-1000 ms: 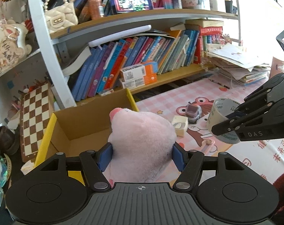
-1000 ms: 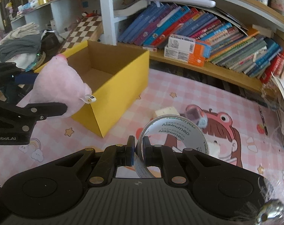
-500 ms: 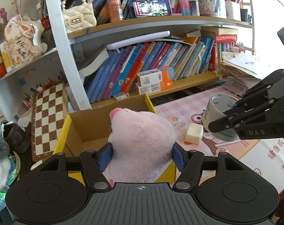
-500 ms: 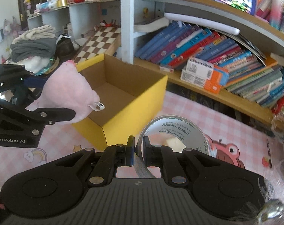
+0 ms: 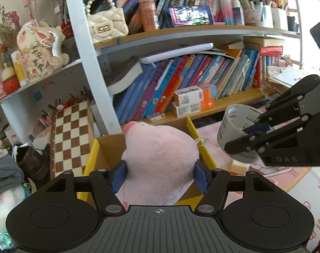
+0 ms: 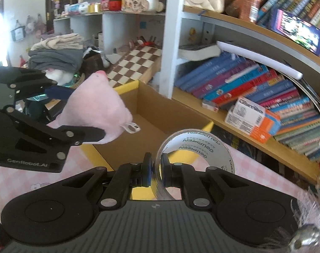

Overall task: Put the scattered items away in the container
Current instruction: 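Lift the pig with the left tool while the right tool carries the tape toward the box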

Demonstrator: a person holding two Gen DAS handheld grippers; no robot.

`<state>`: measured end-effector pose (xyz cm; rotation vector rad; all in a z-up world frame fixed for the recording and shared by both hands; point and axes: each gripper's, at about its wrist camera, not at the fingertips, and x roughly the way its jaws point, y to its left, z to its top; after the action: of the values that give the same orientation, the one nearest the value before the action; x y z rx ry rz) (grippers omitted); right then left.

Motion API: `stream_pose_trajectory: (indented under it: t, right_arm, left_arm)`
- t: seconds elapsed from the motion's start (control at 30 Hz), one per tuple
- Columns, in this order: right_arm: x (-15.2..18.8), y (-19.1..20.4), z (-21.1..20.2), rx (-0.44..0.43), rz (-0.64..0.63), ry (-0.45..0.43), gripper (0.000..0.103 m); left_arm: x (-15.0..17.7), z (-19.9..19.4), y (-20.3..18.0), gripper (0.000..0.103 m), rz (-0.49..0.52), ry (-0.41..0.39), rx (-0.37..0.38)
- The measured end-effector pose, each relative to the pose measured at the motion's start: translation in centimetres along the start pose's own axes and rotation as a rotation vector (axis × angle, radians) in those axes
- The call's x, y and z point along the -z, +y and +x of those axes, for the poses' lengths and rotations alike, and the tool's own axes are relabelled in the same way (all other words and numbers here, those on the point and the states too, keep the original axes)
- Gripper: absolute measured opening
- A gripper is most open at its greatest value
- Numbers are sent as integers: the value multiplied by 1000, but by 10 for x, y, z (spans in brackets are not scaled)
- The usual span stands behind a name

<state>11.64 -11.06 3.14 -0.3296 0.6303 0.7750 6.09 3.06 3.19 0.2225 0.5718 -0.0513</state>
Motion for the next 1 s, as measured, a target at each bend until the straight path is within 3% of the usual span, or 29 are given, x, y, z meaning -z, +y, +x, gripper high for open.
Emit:
stream_pose_trajectory:
  t: [1.0]
  right_arm:
    - [-42,16,64,-119,-89,-20,8]
  left_arm:
    - [-11,47,45,66,-48,50,-83]
